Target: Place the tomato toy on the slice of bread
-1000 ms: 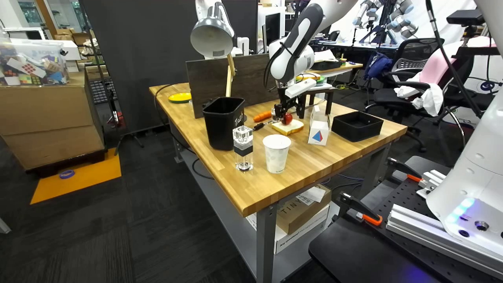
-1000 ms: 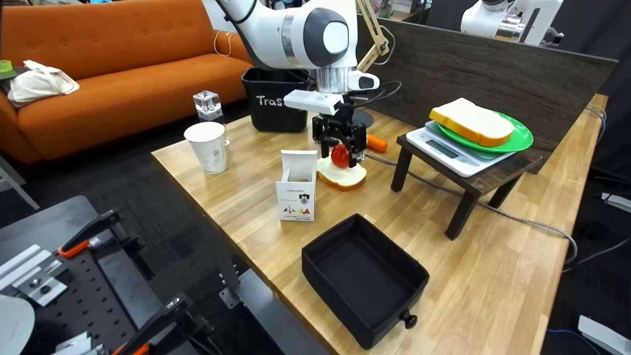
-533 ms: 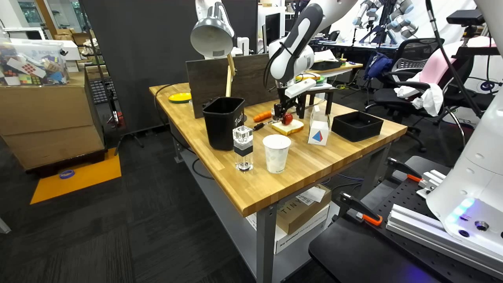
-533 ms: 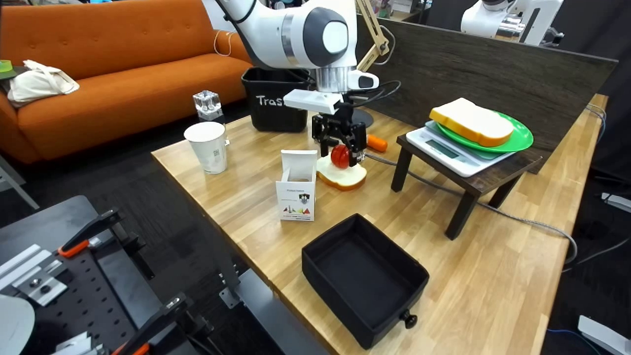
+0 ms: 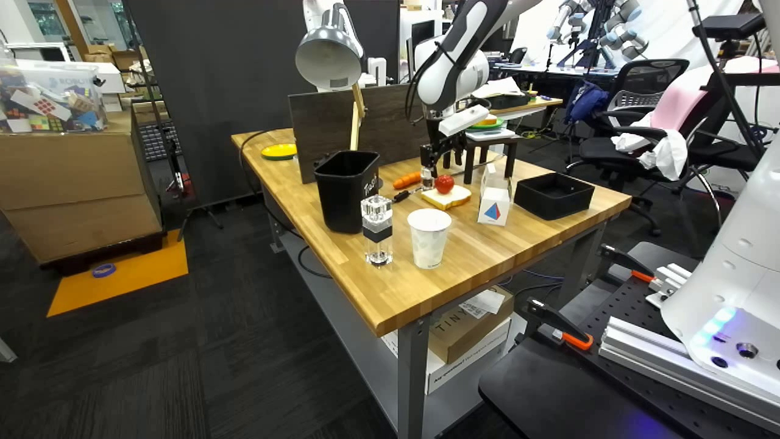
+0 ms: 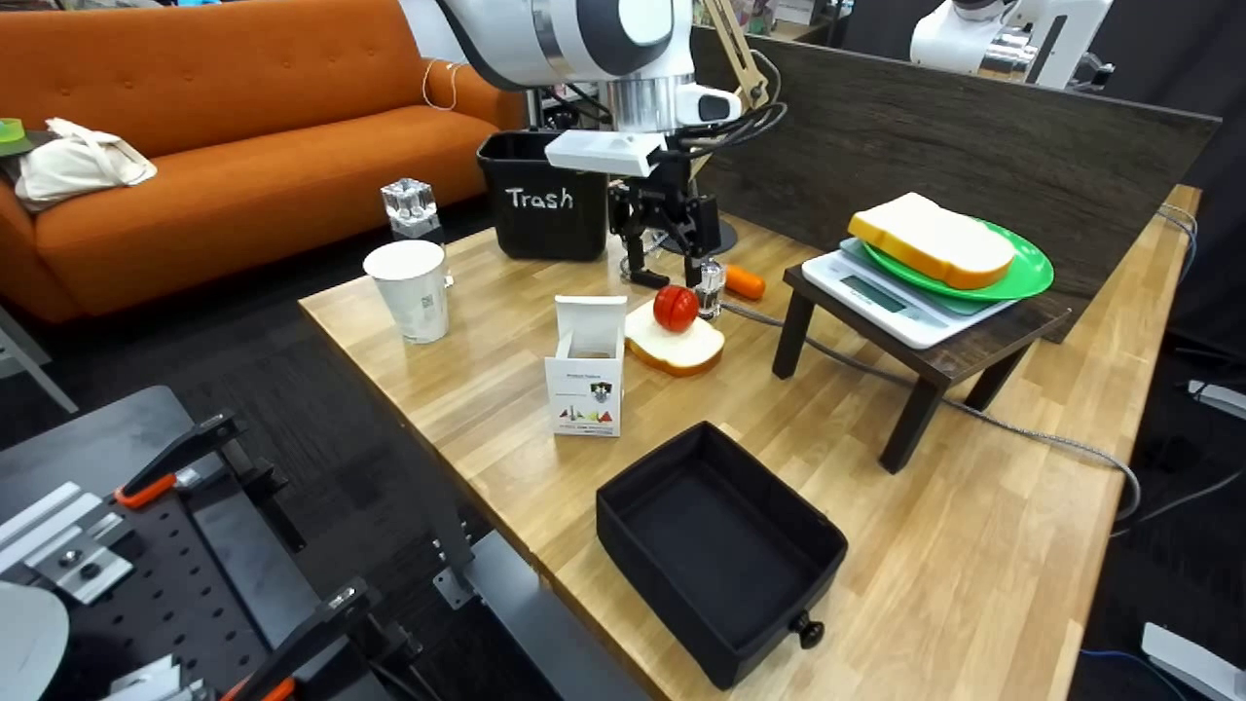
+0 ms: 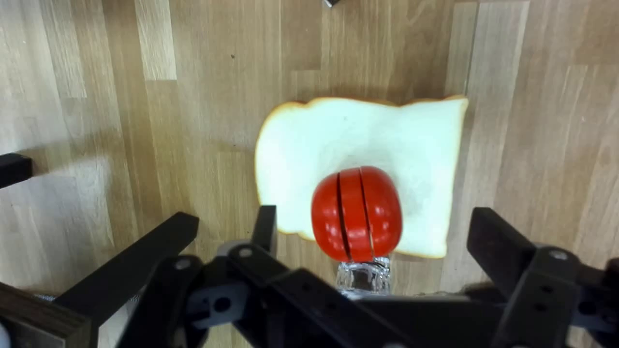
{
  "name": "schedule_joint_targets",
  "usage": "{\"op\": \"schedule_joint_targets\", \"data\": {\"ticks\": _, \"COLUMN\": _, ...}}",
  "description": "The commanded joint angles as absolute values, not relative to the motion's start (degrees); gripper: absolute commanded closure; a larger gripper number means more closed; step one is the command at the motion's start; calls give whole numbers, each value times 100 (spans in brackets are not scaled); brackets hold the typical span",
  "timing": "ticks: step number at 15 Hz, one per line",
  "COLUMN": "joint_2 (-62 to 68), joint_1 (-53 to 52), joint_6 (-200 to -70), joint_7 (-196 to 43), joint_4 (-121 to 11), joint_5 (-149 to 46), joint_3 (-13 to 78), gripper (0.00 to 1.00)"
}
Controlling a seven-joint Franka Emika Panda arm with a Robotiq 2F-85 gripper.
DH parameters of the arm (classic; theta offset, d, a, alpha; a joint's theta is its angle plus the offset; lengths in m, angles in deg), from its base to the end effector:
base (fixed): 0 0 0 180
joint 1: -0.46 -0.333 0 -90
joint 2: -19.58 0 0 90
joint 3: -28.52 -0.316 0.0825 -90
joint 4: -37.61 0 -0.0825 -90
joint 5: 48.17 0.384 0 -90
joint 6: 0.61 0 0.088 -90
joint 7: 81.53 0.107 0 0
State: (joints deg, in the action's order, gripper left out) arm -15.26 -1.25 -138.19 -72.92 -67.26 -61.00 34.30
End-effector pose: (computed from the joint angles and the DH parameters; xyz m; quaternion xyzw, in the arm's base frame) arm 0.6425 -0.0435 0.1974 0.9944 -0.0178 -0.0147 0.1033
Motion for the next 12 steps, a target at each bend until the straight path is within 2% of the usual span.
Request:
{"op": "schedule_joint_targets", "data": {"ticks": 1, "joint_2": -942, "joint_1": -207, "joint_6": -14032, "joint_7": -7223, "joint_4": -7374, "joint_5": -6153, "joint_3": 3488, "gripper": 0}}
{"op": "schedule_joint_targets", "data": {"ticks": 4, "joint_2": -489, "joint_1": -60, "joint_6": -14029, "joint_7": -7448, "joint_4": -7830, "joint_5": -5927, "joint_3": 3329, "gripper": 0}}
{"op": "schedule_joint_targets", "data": {"ticks": 5, "joint_2": -820, "joint_1": -159, "joint_6": -13823, "joint_7": -7302, "joint_4": -7415, "joint_5": -6077, "joint_3": 3418, "gripper": 0}}
{"op": "schedule_joint_targets", "data": {"ticks": 12, "joint_2": -578, "joint_1": -148, "joint_6": -13872, "joint_7": -7305, "joint_4": -7706, "joint_5": -6068, "joint_3": 3398, "gripper": 0}}
